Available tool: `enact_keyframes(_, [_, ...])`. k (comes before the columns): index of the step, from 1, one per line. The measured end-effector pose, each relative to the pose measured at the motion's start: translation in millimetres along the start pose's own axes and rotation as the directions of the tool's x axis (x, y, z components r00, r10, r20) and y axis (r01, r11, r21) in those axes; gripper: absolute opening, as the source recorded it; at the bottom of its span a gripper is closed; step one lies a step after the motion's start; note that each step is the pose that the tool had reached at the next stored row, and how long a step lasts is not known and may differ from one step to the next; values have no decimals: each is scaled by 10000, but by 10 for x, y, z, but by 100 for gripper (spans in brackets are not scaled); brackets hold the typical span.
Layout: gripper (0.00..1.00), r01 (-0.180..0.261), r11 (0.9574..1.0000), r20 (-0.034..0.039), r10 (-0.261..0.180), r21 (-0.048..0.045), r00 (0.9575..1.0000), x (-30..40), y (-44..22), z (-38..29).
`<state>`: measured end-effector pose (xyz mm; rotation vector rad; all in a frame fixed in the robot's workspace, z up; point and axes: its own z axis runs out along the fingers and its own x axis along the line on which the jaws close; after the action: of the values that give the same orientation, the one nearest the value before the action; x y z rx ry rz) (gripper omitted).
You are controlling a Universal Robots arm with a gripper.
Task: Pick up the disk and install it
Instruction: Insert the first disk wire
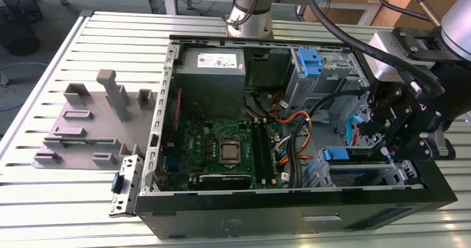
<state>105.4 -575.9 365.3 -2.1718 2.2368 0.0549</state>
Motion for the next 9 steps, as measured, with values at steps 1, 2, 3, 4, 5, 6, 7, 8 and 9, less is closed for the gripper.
enact_keyframes(1, [42,0,10000,-1,0,0,10000,0,0,-5])
enact_keyframes(2, [42,0,10000,1,0,0,10000,-1,0,-9])
enact_keyframes(3, [42,0,10000,0,0,0,10000,-1,0,-15])
enact_keyframes(4, [42,0,10000,0,0,0,10000,-1,0,-20])
enact_keyframes(5, [42,0,10000,1,0,0,10000,-1,0,-27])
enact_keyframes(6, [42,0,10000,2,0,0,10000,-1,0,-29])
enact_keyframes(7, [42,0,10000,3,0,0,10000,-1,0,-28])
enact_keyframes(8, [42,0,10000,4,0,0,10000,-1,0,-28])
enact_keyframes(9, [42,0,10000,1,0,0,10000,-1,0,-30])
